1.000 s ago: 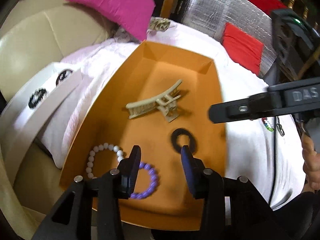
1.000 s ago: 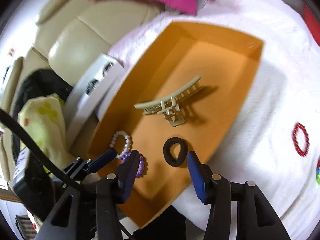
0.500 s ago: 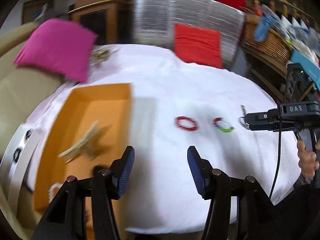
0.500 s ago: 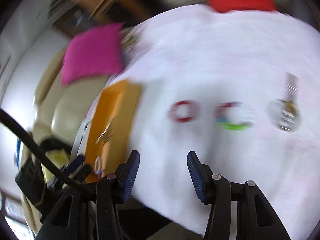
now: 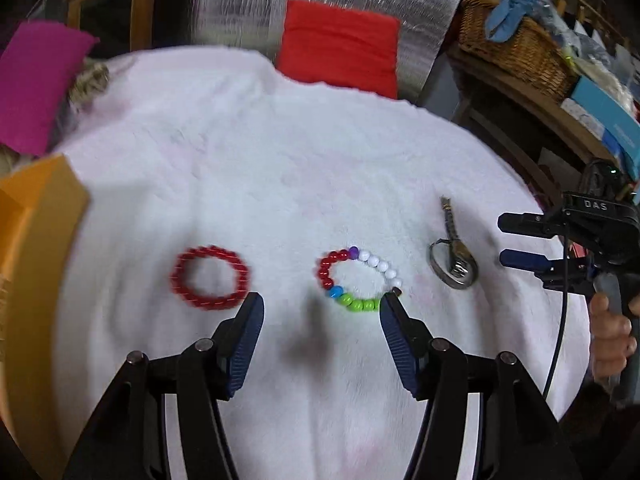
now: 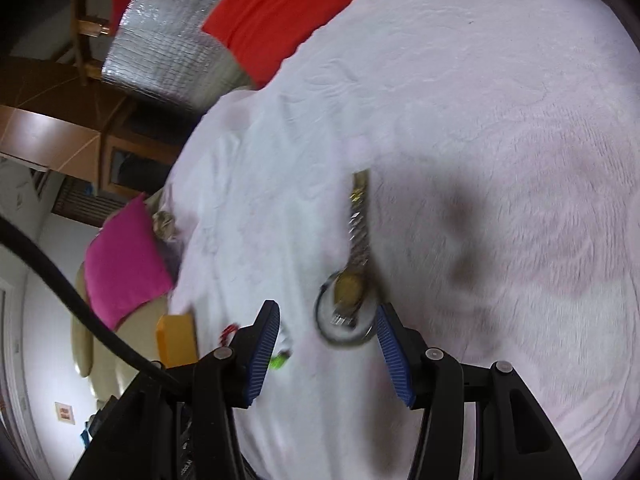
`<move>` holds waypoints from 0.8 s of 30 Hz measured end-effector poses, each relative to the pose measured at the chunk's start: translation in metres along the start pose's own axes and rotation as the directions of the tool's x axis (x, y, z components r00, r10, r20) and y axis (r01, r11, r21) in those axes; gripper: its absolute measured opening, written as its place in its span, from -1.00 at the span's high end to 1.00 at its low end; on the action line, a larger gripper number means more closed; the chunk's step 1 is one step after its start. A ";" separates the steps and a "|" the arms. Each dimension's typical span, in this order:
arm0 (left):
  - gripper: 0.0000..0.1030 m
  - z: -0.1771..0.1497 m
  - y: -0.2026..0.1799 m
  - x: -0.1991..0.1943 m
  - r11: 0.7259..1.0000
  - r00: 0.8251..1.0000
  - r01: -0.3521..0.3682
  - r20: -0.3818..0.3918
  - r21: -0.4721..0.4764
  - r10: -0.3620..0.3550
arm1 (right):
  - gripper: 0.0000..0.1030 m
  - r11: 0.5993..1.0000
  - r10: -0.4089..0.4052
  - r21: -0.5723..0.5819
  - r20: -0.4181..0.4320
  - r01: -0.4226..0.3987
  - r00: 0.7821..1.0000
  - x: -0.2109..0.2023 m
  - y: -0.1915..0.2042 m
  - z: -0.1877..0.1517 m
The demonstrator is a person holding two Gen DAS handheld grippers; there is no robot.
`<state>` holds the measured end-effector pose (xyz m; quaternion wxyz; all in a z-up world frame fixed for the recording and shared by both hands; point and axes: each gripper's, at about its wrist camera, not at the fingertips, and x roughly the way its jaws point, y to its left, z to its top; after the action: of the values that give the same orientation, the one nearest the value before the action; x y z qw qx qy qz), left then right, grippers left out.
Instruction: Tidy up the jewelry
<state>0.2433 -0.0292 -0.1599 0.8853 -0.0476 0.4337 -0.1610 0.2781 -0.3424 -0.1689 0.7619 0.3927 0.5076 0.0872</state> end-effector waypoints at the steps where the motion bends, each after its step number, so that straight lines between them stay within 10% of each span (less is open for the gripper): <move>1: -0.19 0.001 -0.002 0.010 1.000 1.000 0.004 -0.019 -0.002 -0.004 | -0.05 1.000 -0.018 0.003 0.000 0.018 1.000 0.004 0.000 0.003; 15: -0.45 0.004 -0.031 0.055 0.994 0.996 -0.015 -0.089 0.107 0.024 | -0.05 0.968 -0.218 -0.121 0.035 0.221 0.975 0.055 0.019 0.023; 24: -0.24 -0.003 -0.040 0.055 0.982 0.999 -0.007 -0.049 0.189 0.017 | 0.70 0.781 -0.479 -0.369 0.165 0.504 0.862 0.073 0.054 0.000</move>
<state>0.2625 -0.0847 -0.1948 0.8756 0.0430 0.4388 -0.1972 0.3268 -0.2669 -0.1829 0.8374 0.0852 0.5393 -0.0249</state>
